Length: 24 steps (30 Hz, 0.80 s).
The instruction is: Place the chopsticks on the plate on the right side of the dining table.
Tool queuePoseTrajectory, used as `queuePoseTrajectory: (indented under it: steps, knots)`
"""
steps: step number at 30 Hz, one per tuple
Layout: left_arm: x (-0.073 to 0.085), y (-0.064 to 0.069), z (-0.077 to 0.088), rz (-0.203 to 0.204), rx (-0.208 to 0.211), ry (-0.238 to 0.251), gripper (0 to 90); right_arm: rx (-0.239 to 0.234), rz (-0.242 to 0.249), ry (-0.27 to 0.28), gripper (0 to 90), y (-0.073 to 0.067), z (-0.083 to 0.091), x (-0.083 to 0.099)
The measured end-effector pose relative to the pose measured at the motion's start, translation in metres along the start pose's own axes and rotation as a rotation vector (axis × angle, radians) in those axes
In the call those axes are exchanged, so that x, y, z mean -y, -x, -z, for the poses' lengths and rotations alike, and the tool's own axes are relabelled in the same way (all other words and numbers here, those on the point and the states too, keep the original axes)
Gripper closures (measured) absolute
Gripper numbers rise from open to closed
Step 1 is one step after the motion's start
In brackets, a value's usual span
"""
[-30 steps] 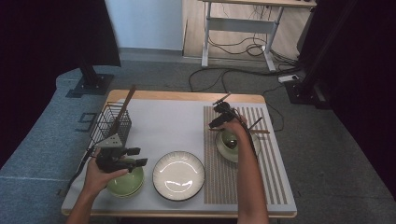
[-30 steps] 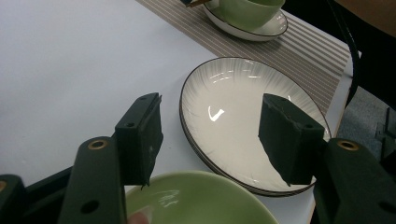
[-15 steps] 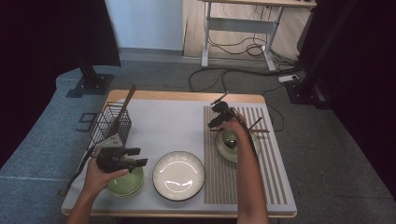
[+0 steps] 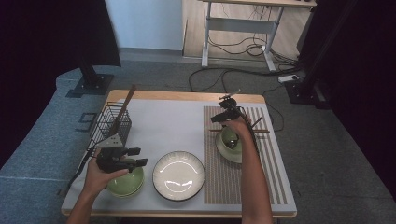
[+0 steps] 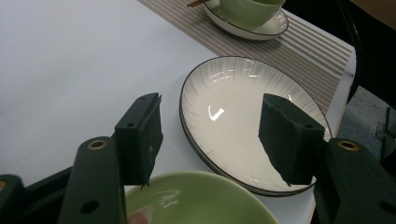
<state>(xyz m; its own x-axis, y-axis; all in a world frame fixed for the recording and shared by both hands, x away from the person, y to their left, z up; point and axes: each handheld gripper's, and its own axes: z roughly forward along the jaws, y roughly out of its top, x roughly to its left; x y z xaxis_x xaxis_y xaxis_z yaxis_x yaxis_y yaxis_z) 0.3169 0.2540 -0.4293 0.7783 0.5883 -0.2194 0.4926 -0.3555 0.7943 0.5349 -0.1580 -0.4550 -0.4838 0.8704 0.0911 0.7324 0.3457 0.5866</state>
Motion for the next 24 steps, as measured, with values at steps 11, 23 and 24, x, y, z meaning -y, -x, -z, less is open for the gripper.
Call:
queuePoseTrajectory:
  steps: [11,23,24]
  knots:
    - [-0.001,0.002,0.001,-0.008,-0.002,0.000,39.5,-0.028,-0.048,0.095,24.7,0.006,0.025,0.010]
    - [-0.002,0.002,0.003,-0.004,0.001,0.010,39.5,-0.032,-0.050,0.158,25.6,0.009,0.050,0.021]
    - [-0.002,0.002,0.003,-0.004,0.003,0.009,39.4,-0.033,-0.050,0.160,25.7,0.009,0.051,0.022]
